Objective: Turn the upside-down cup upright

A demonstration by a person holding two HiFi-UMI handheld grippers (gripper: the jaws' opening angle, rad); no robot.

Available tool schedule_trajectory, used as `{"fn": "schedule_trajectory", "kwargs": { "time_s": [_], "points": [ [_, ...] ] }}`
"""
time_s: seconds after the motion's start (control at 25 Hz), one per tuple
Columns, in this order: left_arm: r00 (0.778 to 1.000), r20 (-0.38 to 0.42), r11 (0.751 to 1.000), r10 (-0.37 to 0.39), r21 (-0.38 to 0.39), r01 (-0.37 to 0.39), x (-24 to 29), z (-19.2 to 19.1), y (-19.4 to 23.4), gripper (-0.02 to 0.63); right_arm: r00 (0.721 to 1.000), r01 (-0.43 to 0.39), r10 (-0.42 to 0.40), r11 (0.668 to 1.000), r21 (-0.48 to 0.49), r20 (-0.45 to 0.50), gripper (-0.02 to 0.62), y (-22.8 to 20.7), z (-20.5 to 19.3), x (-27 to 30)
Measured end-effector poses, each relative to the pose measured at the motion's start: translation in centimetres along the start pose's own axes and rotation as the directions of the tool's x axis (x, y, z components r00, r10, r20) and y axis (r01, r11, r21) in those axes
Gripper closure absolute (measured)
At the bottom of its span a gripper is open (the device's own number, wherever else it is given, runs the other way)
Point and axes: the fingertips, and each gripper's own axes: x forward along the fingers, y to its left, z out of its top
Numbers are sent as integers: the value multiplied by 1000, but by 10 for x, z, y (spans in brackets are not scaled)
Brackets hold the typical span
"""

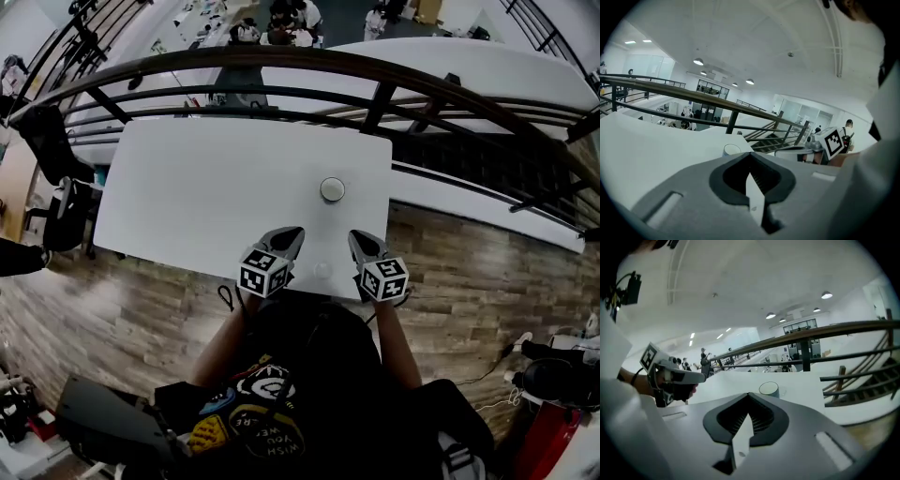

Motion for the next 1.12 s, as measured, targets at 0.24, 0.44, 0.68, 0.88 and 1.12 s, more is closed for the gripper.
{"fn": "schedule_trajectory", "kwargs": {
  "time_s": [0.24,0.44,0.68,0.88,1.12],
  "points": [
    [994,-31,994,-106,19,107,-11,-12,-47,601,995,-5,-8,991,134,100,594,56,-22,-51],
    [990,-3,986,-139,96,138,-59,-18,-78,601,986,17,-43,988,155,162,594,95,-25,-87],
    [994,79,995,-77,73,71,-165,-47,-79,601,958,60,-111,979,195,263,594,176,-37,-132],
    [994,83,993,-65,105,56,-231,-90,-93,601,930,127,-178,977,172,322,594,240,-63,-172],
    [993,53,985,-109,142,100,-261,-121,-132,601,917,189,-242,964,188,317,594,270,-92,-211]
  ]
}}
